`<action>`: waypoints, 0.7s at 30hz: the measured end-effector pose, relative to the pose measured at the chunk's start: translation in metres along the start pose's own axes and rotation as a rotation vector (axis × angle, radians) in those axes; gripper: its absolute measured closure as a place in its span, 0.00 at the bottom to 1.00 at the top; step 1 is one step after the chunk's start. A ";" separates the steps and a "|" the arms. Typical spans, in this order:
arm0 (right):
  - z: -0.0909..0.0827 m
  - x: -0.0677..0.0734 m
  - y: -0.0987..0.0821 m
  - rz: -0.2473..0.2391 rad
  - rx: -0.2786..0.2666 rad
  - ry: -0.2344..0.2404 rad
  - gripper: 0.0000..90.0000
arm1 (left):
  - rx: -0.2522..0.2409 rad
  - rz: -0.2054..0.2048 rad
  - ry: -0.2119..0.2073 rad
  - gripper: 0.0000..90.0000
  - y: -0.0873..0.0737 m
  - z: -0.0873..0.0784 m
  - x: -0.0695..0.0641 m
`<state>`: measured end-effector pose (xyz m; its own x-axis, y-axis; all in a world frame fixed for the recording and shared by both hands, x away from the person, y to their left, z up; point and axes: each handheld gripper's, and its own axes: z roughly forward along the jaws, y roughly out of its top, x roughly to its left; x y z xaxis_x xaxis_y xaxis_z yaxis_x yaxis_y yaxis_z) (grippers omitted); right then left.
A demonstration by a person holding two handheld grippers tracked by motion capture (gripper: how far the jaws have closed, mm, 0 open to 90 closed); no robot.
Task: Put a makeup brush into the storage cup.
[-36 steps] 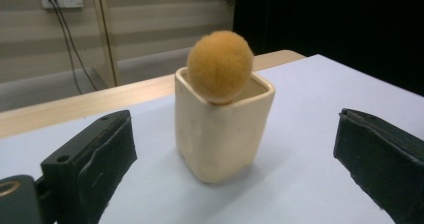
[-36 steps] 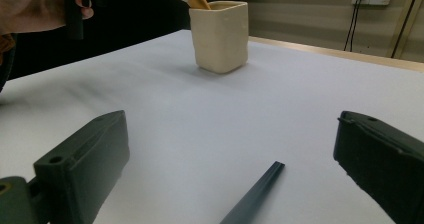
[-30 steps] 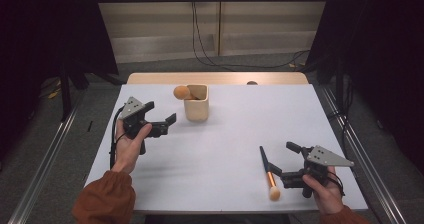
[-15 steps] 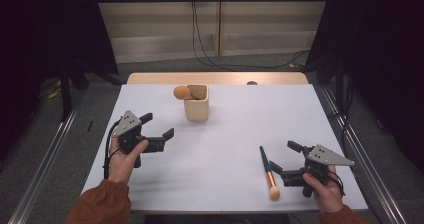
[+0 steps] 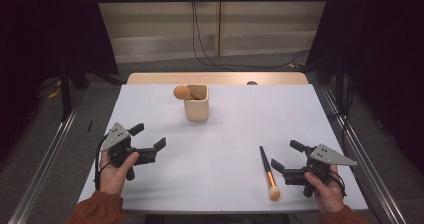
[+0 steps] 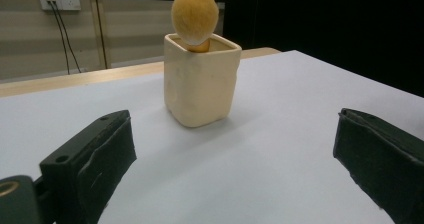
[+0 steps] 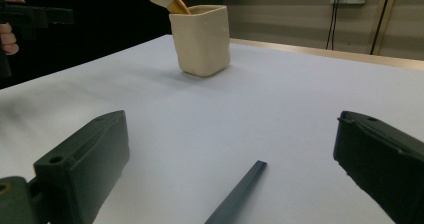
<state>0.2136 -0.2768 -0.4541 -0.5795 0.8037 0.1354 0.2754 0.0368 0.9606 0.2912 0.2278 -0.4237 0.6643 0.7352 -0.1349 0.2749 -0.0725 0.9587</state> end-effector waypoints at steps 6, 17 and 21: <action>-0.007 -0.002 0.000 0.001 -0.008 -0.019 0.01 | -0.005 -0.005 0.006 0.03 -0.006 -0.013 -0.005; -0.018 -0.007 -0.003 0.021 -0.012 -0.056 0.01 | 0.013 -0.013 0.034 0.03 -0.016 -0.032 -0.006; -0.021 -0.008 -0.004 0.025 -0.014 -0.067 0.01 | 0.020 -0.019 0.042 0.03 -0.021 -0.039 -0.007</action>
<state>0.2008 -0.2963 -0.4538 -0.5197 0.8422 0.1436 0.2787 0.0082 0.9604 0.2532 0.2504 -0.4329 0.6288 0.7645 -0.1419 0.3012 -0.0713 0.9509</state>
